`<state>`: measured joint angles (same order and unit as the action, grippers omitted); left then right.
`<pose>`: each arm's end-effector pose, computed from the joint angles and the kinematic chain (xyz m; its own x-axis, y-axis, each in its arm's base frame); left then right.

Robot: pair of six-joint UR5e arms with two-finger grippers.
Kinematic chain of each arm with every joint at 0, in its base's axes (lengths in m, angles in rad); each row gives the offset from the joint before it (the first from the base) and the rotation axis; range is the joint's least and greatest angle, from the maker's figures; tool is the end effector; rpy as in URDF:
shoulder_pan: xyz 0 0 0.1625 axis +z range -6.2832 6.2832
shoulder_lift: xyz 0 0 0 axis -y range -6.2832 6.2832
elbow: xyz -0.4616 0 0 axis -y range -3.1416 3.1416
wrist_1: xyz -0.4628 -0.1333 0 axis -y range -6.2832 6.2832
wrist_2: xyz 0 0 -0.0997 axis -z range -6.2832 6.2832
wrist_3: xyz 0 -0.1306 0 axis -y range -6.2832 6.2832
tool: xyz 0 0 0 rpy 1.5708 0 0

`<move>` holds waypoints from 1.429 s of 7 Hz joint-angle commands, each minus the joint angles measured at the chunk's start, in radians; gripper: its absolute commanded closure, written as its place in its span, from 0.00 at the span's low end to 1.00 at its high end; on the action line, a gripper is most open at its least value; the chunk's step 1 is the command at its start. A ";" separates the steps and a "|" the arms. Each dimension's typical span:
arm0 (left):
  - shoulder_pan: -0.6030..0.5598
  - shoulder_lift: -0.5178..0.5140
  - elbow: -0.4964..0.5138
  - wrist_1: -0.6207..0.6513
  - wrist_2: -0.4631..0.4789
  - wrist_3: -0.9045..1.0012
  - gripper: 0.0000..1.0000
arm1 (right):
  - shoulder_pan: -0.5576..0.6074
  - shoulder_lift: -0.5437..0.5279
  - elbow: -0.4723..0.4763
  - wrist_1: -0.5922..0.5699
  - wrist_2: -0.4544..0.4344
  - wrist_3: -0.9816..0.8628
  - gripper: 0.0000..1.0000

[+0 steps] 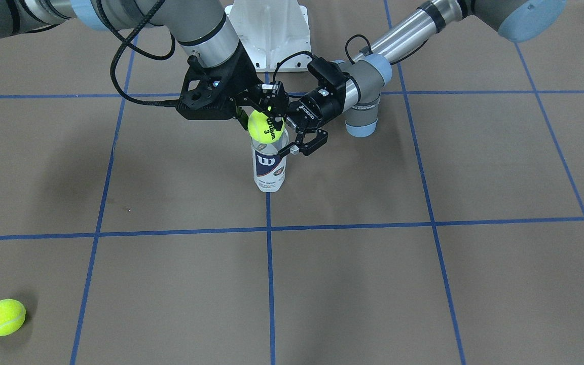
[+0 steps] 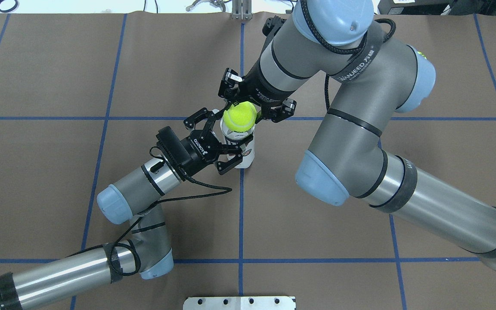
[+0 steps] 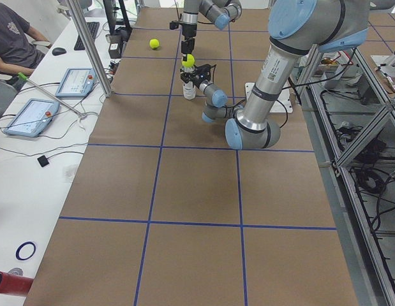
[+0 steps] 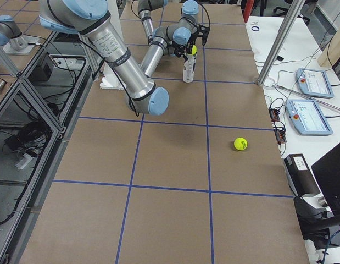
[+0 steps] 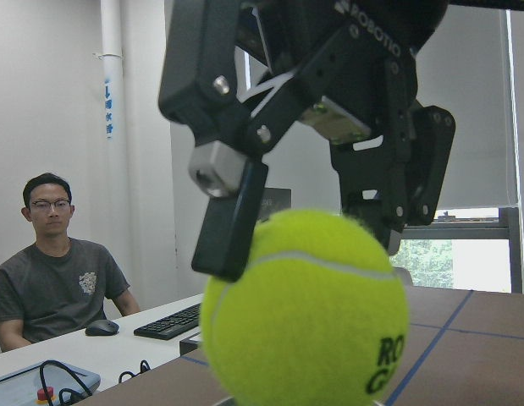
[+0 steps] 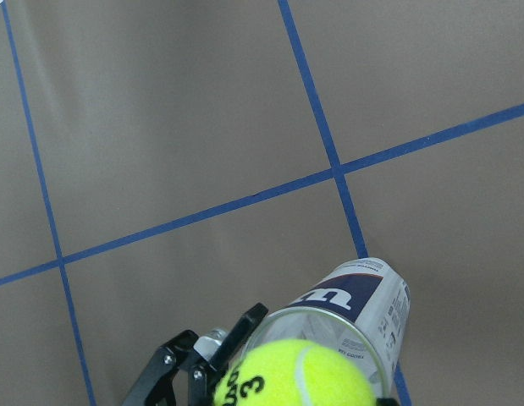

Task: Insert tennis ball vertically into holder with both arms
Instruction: 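Release the ball with the right gripper into the can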

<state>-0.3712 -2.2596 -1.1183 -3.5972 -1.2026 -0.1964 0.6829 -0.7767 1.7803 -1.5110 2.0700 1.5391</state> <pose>0.6555 -0.4486 0.2560 0.4692 0.7993 -0.3755 0.6996 -0.0769 0.7104 -0.5189 -0.5134 0.0643 0.3840 0.2765 0.8809 -0.2174 0.9544 -0.2048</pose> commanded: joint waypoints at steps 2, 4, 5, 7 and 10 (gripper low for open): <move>0.000 0.000 0.000 0.000 0.000 0.000 0.12 | -0.003 -0.004 0.002 0.000 -0.016 0.000 0.01; 0.000 0.000 0.000 0.000 0.000 0.000 0.12 | -0.011 -0.003 0.001 0.000 -0.022 0.000 0.01; 0.000 0.000 0.000 0.000 0.000 0.000 0.12 | -0.011 -0.003 0.001 0.000 -0.022 0.000 0.01; 0.000 0.000 0.000 0.000 0.000 0.000 0.12 | -0.009 -0.006 0.008 0.000 -0.019 -0.002 0.01; 0.000 0.000 -0.002 0.000 0.012 0.000 0.12 | 0.180 -0.197 0.064 -0.008 0.123 -0.157 0.01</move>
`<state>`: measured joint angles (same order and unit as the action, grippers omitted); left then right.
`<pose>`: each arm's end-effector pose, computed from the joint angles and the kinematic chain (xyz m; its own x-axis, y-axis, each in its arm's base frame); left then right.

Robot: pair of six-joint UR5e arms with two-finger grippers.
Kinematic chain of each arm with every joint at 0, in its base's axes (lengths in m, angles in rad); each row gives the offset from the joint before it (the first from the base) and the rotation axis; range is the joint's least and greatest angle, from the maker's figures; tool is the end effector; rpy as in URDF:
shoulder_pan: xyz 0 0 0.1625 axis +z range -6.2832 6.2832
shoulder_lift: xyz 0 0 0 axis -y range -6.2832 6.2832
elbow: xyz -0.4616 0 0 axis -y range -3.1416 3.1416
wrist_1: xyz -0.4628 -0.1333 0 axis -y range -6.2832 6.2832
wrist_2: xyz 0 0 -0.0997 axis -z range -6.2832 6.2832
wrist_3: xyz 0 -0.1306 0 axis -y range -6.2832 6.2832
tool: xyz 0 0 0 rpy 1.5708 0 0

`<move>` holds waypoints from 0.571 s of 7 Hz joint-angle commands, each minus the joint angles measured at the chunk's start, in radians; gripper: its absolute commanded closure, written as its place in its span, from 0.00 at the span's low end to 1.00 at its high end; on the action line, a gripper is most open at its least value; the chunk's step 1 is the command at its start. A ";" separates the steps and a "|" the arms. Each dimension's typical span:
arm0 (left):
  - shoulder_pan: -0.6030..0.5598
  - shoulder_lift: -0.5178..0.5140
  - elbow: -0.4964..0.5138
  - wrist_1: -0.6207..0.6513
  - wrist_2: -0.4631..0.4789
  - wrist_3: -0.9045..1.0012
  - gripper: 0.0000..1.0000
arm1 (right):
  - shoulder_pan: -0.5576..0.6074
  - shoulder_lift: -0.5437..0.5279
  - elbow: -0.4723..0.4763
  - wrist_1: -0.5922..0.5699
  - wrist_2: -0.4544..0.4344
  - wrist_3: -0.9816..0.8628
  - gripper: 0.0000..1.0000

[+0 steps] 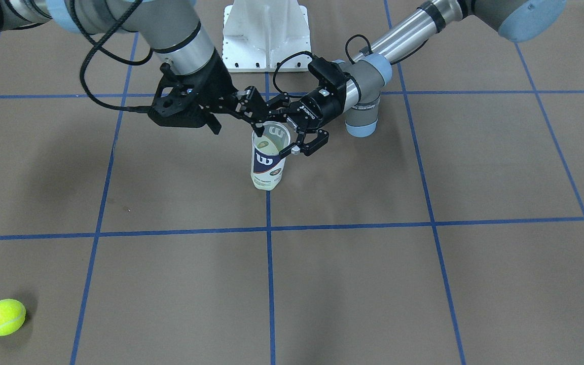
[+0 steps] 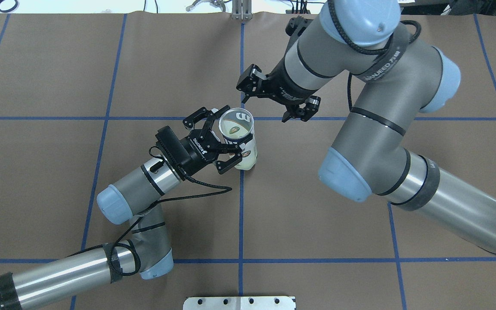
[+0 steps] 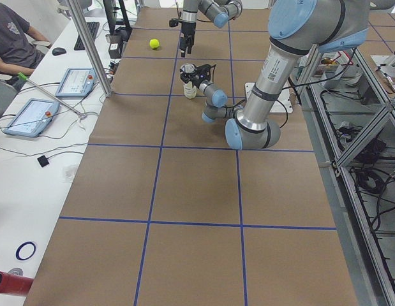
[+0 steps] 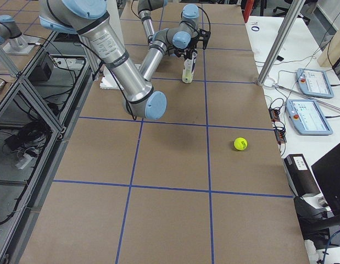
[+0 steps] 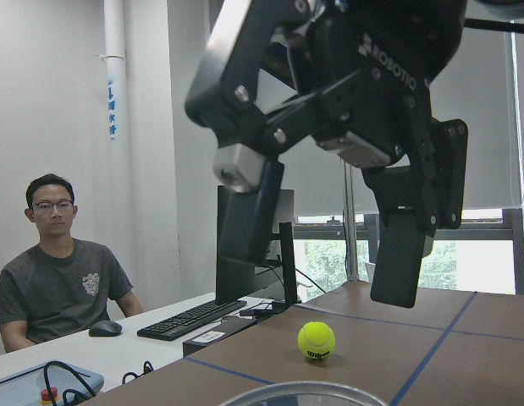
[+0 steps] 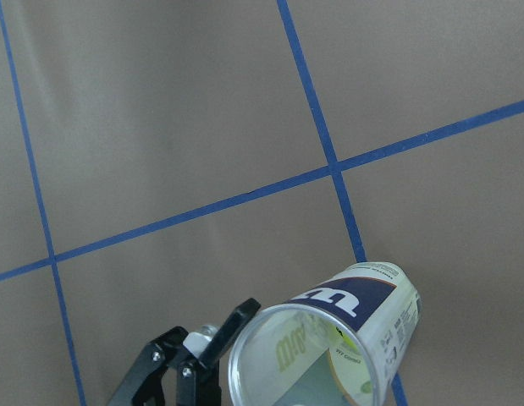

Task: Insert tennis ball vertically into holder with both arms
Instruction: 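Move the right gripper to the other yellow tennis ball and grasp it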

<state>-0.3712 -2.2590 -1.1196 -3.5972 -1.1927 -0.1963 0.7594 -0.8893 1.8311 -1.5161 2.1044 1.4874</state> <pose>0.6543 -0.4495 0.2561 0.4742 0.7935 -0.3813 0.7010 -0.0784 0.7088 -0.4701 -0.5384 0.1241 0.4162 0.2962 0.8597 -0.2493 0.9464 -0.2054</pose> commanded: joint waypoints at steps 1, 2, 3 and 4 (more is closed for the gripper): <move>0.000 -0.001 -0.003 0.000 0.002 0.000 0.12 | 0.206 -0.165 -0.008 -0.003 0.150 -0.269 0.01; 0.000 -0.001 -0.005 0.000 0.002 0.000 0.12 | 0.280 -0.207 -0.083 -0.003 0.155 -0.438 0.01; 0.000 -0.001 -0.005 0.000 0.002 0.000 0.12 | 0.358 -0.204 -0.205 0.004 0.143 -0.601 0.01; 0.000 -0.001 -0.005 0.000 0.002 0.000 0.12 | 0.401 -0.194 -0.355 0.032 0.117 -0.744 0.01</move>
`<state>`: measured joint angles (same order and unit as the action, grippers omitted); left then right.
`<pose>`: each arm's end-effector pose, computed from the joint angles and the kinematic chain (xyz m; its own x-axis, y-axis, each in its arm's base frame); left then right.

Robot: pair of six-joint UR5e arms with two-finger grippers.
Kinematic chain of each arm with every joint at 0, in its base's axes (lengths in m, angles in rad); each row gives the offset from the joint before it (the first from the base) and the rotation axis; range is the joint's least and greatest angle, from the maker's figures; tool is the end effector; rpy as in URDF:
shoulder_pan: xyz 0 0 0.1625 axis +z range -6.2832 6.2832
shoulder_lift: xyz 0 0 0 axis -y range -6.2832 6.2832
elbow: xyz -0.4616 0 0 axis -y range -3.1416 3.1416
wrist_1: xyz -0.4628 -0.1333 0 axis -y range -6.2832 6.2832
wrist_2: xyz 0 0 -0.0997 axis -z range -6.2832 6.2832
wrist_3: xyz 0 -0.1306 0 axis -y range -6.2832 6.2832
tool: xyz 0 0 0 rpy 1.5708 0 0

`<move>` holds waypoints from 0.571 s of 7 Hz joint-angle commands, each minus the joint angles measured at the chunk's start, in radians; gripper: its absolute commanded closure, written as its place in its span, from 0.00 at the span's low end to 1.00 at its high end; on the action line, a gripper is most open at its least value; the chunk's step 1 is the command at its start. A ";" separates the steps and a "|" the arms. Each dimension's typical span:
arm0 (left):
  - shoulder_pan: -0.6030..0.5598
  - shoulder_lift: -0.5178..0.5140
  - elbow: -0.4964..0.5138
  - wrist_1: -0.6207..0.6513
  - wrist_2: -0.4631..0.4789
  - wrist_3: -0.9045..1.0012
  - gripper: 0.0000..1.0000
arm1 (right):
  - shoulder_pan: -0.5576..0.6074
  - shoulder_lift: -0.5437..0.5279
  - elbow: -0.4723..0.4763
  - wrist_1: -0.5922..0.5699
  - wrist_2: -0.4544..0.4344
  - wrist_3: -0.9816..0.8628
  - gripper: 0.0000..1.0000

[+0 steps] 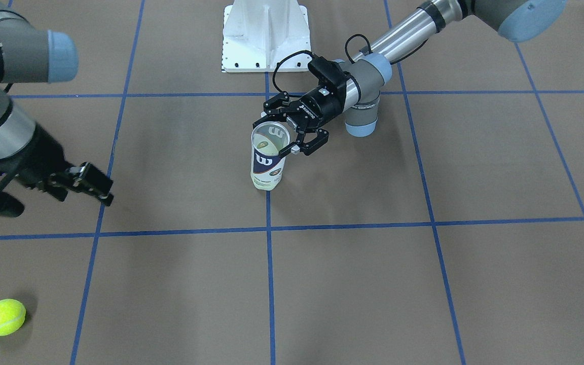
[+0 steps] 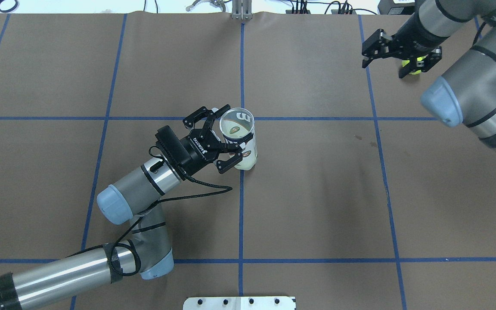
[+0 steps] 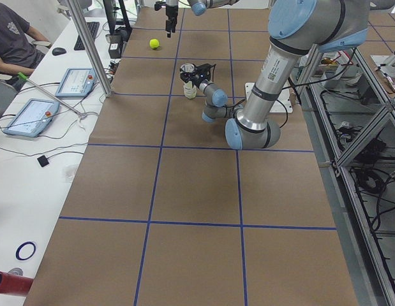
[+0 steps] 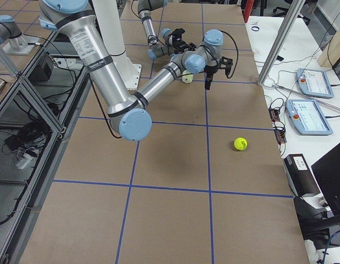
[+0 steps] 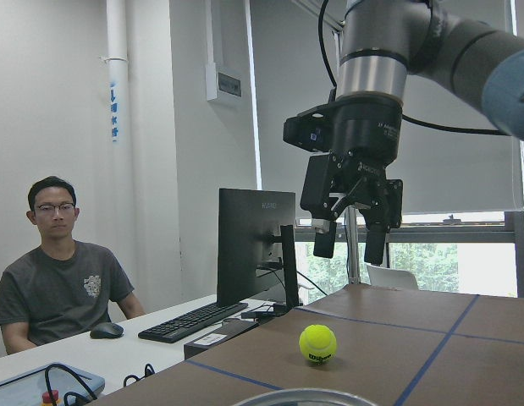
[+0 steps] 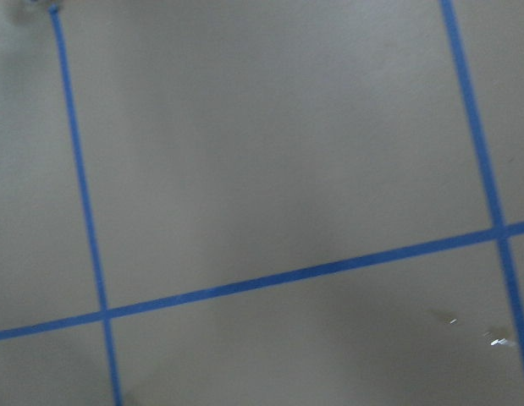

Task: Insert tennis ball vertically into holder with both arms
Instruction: 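Move the right gripper to the other yellow tennis ball and grasp it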

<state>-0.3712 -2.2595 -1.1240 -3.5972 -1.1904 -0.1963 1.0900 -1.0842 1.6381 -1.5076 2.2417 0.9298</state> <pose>0.6531 -0.4493 0.2537 0.4737 0.7929 -0.3834 0.7045 -0.0799 0.7052 -0.3006 -0.6890 0.3528 0.6181 0.1722 0.7670 -0.1977 0.9784 -0.0603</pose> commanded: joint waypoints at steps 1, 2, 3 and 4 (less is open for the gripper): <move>0.000 0.000 0.000 0.000 0.000 0.000 0.12 | 0.067 0.047 -0.264 0.083 -0.148 -0.184 0.01; 0.000 0.000 0.000 0.000 0.000 0.000 0.12 | 0.051 0.084 -0.356 0.128 -0.256 -0.095 0.01; 0.000 0.001 0.000 0.000 0.000 0.000 0.12 | 0.036 0.087 -0.429 0.253 -0.290 0.008 0.01; 0.000 0.002 0.000 0.000 0.000 0.000 0.12 | 0.006 0.087 -0.479 0.335 -0.345 0.099 0.01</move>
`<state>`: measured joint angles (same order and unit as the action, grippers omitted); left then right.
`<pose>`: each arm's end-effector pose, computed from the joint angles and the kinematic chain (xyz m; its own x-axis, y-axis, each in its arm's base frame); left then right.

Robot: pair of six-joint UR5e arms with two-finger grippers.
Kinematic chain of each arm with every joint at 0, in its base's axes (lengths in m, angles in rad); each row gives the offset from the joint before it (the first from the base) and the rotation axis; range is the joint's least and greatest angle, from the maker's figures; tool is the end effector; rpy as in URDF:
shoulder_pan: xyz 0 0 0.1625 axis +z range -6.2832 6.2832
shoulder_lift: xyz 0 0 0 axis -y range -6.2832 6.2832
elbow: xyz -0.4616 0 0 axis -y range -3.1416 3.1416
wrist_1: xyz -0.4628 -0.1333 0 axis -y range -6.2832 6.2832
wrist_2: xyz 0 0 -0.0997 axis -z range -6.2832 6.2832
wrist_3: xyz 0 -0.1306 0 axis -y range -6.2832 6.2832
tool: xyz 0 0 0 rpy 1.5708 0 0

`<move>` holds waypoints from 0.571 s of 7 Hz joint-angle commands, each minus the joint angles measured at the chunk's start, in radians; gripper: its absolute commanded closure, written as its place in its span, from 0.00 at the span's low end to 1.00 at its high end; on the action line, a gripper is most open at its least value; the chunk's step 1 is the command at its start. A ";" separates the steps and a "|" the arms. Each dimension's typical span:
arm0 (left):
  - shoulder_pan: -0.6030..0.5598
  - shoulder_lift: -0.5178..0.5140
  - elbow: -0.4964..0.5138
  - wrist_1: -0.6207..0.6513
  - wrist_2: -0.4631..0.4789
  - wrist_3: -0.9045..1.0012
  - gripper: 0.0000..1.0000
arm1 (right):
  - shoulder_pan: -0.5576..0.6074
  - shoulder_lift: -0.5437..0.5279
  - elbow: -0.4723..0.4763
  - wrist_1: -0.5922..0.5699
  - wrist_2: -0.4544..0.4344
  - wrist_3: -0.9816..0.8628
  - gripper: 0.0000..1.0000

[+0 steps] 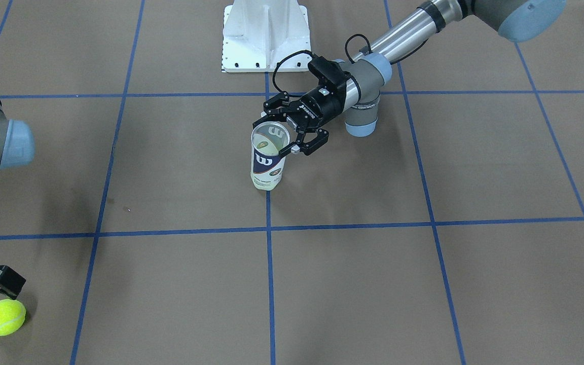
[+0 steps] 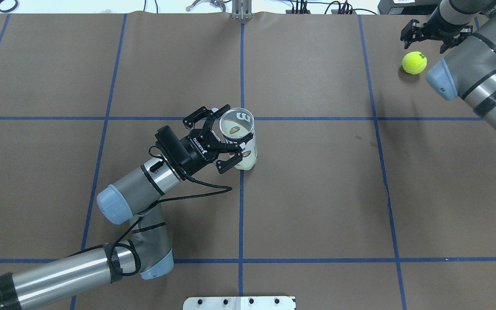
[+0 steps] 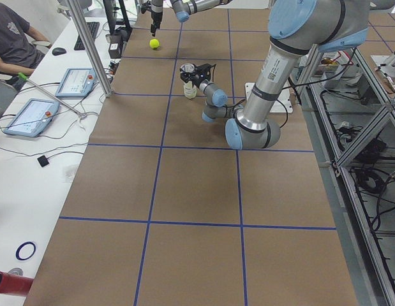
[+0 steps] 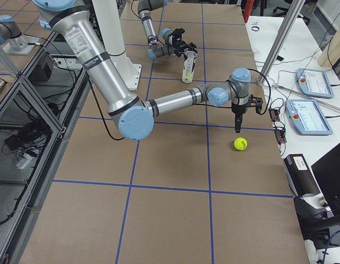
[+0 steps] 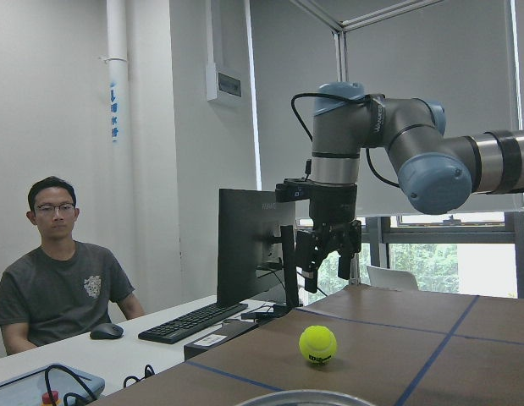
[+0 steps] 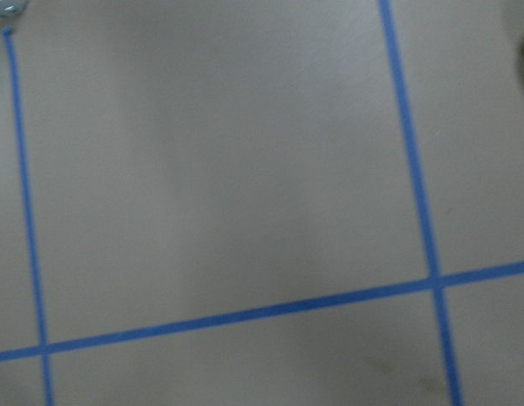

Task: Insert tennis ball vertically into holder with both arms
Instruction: 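Move the right gripper to the other yellow tennis ball and grasp it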

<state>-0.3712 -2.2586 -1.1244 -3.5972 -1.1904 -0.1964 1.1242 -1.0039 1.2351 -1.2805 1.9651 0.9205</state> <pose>0.6529 -0.4492 0.2542 0.4738 0.7928 -0.3834 0.7042 -0.0797 0.7055 -0.2899 -0.7979 0.5007 0.7522 0.2765 0.5982 -0.3703 0.9282 0.0365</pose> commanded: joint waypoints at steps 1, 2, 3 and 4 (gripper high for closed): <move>0.000 0.001 0.000 0.002 0.000 0.000 0.12 | -0.050 0.007 -0.083 0.116 -0.095 0.113 0.01; -0.002 0.001 0.000 0.000 0.000 0.002 0.12 | -0.058 0.007 -0.095 0.118 -0.094 0.112 0.01; -0.002 0.001 0.000 0.000 0.000 0.002 0.12 | -0.058 0.005 -0.106 0.118 -0.095 0.109 0.01; -0.002 0.001 0.000 0.002 0.000 0.002 0.12 | -0.064 0.005 -0.136 0.138 -0.113 0.106 0.01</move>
<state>-0.3726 -2.2580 -1.1244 -3.5968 -1.1904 -0.1950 1.0670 -0.9980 1.1287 -1.1605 1.8683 1.0281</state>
